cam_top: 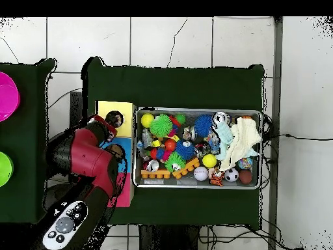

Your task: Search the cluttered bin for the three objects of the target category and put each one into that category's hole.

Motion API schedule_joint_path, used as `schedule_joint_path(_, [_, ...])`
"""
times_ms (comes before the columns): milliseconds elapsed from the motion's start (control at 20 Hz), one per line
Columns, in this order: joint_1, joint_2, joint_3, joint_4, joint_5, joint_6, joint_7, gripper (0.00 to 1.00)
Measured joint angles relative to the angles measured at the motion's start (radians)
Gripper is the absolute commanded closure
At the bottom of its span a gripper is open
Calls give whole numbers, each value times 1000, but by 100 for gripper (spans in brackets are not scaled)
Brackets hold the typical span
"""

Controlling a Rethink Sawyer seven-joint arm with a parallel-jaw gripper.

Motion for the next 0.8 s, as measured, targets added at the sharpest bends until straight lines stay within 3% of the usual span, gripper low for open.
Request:
schedule_joint_path(450, [-29, -8, 38, 27, 0, -25, 0, 100])
schedule_joint_path(800, [-78, -4, 99, 28, -17, -139, 0, 100])
